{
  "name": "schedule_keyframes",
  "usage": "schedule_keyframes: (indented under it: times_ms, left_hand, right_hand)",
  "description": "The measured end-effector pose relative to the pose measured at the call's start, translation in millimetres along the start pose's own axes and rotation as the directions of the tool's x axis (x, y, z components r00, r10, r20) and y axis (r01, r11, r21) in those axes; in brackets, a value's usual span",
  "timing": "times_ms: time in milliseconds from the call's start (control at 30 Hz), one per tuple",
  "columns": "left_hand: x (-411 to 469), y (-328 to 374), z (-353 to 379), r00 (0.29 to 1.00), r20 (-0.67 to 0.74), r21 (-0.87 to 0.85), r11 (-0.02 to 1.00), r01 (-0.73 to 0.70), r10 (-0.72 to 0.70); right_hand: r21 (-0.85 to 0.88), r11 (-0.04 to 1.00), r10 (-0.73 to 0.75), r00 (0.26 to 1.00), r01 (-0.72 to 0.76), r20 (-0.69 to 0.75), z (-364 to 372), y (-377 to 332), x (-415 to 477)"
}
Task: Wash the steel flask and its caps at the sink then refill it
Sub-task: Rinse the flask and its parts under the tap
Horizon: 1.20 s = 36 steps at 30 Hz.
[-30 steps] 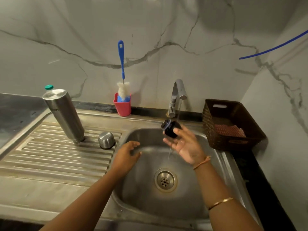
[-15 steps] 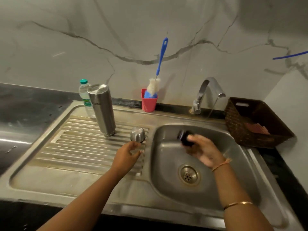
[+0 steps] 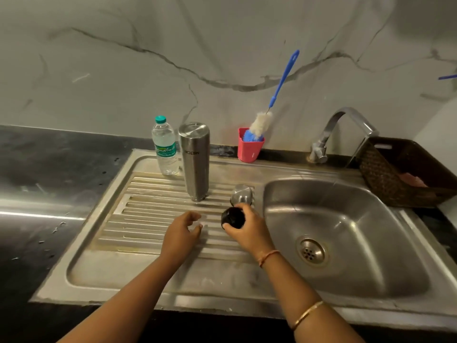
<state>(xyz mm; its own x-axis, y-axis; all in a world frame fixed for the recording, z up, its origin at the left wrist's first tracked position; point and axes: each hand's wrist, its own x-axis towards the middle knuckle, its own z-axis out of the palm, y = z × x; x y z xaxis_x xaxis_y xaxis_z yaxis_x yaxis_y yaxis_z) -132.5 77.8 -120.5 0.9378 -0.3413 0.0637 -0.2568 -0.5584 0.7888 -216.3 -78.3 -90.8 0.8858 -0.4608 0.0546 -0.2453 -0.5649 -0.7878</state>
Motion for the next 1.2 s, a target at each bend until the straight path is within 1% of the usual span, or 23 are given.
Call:
schedule_keyframes:
  times_ms: [167, 267, 567, 667, 733, 800, 867, 900, 967, 1033, 1100, 1200]
  left_hand:
    - [1, -14, -10, 0.999, 0.037, 0.03, 1.0, 0.004, -0.006]
    - [0, -19, -11, 0.998, 0.06, 0.034, 0.999, 0.001, -0.003]
    - [8, -23, -14, 0.997, 0.081, 0.024, 1.0, 0.003, -0.005]
    - [8, -23, -11, 0.995, 0.095, 0.018, 1.0, 0.008, -0.009]
    - [7, -23, -9, 0.995, 0.099, 0.017, 1.0, 0.021, -0.022]
    - [6, -24, -8, 0.995, 0.096, 0.011, 0.999, 0.037, -0.038]
    - [3, -24, -9, 0.995, 0.091, 0.009, 0.999, 0.044, -0.045]
    - [2, -25, -9, 0.995, 0.092, 0.01, 0.999, 0.046, -0.047]
    - [-4, -24, -8, 0.995, 0.093, 0.022, 0.999, 0.045, -0.047]
    - [-10, -23, -6, 0.995, 0.088, 0.041, 0.998, 0.038, -0.041]
    - [-18, -20, -1, 0.996, 0.085, 0.054, 0.999, 0.002, -0.007]
    - [-28, -14, 7, 0.994, 0.09, 0.099, 0.992, -0.072, 0.063]
  right_hand:
    - [-0.011, 1.0, -0.016, 1.0, 0.016, -0.002, 37, -16, 15]
    - [-0.037, 0.999, -0.022, 0.999, 0.023, 0.027, 48, -19, 25]
    - [-0.085, 0.996, 0.008, 0.998, -0.003, 0.065, 60, -13, 33]
    - [-0.054, 0.999, 0.006, 0.997, -0.002, 0.075, 61, -9, 32]
    - [-0.001, 1.0, 0.005, 0.997, -0.005, 0.073, 60, -4, 29]
    - [0.1, 0.994, 0.037, 0.999, -0.038, 0.013, 53, -2, 26]
    - [0.166, 0.984, 0.079, 0.992, -0.061, -0.103, 43, 1, 26]
    - [0.165, 0.985, 0.084, 0.981, -0.054, -0.178, 38, 4, 28]
    - [0.1, 0.994, 0.065, 0.947, -0.035, -0.315, 26, 11, 35]
    - [0.023, 0.998, 0.059, 0.933, -0.054, -0.355, 14, 17, 46]
    - [-0.008, 0.995, 0.094, 0.947, -0.101, -0.307, 4, 20, 59]
    - [-0.058, 0.988, 0.129, 0.974, -0.142, -0.185, -2, 21, 76]
